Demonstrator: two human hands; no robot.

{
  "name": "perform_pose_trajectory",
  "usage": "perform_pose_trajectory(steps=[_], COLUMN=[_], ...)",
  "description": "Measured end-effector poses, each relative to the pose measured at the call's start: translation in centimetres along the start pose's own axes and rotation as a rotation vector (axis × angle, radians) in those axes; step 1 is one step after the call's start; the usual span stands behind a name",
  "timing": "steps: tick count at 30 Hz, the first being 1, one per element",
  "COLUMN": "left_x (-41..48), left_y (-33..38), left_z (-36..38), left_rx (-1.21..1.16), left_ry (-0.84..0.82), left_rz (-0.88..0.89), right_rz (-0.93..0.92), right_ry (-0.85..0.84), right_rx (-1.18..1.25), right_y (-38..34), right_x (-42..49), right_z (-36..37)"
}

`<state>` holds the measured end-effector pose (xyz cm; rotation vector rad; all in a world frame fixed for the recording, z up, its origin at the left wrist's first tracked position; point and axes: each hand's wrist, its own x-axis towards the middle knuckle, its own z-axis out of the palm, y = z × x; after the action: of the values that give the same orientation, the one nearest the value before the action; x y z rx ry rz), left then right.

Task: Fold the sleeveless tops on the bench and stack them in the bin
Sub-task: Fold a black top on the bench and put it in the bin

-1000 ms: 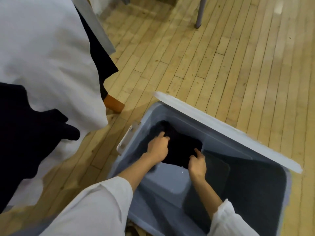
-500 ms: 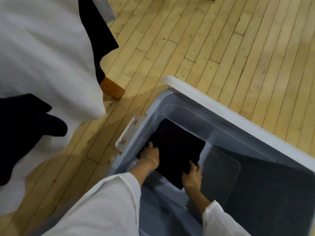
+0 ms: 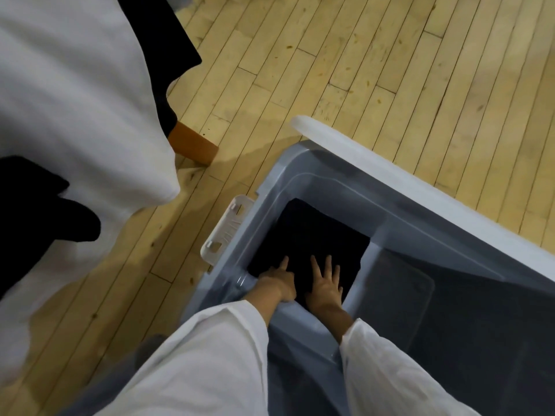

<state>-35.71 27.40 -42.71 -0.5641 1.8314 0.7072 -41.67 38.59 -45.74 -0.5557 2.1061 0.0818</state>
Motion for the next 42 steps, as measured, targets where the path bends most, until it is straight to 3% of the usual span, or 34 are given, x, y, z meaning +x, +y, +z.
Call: perform_pose_trajectory(steps=[7,12,18,25,33,38,42], left_x=[-0.7,-3.9,-12.1,-26.3,-42.6,-49.2,-51.1], left_y=[0.8,0.8,2.9,3.3,-5.4,-13.4,-18.5], left_z=[-1.1,-3.1,-8.8,-12.5,-8.5,-2.6,0.7], left_rx=[-0.109,-0.224,-0.45,-0.659,-0.697,-0.838,-0.955], left_ry=[-0.039,-0.03,0.303,0.666,0.987,1.204,1.324], left_rz=[0.005,-0.028,0.009,0.099,0.092,-0.096,-0.231], right_rz=[0.004,-0.011,-0.052,-0.254,-0.575,-0.776,-0.837], right_ry=[-0.058,-0.186,0.044,0.125,-0.026,-0.151,-0.138], right_rx=[-0.046,0.114,0.628,1.01,0.922,0.674,0.552], right_y=[0.0,-0.7,-5.4,-11.5,-22.0,-29.4,-33.8], right_x=[0.7,-0.6,-7.4,-19.1,-31.0,-38.6,-40.9], right_z=[-2.0,-4.4,-11.7,-19.0,-19.0,-15.1,-13.7])
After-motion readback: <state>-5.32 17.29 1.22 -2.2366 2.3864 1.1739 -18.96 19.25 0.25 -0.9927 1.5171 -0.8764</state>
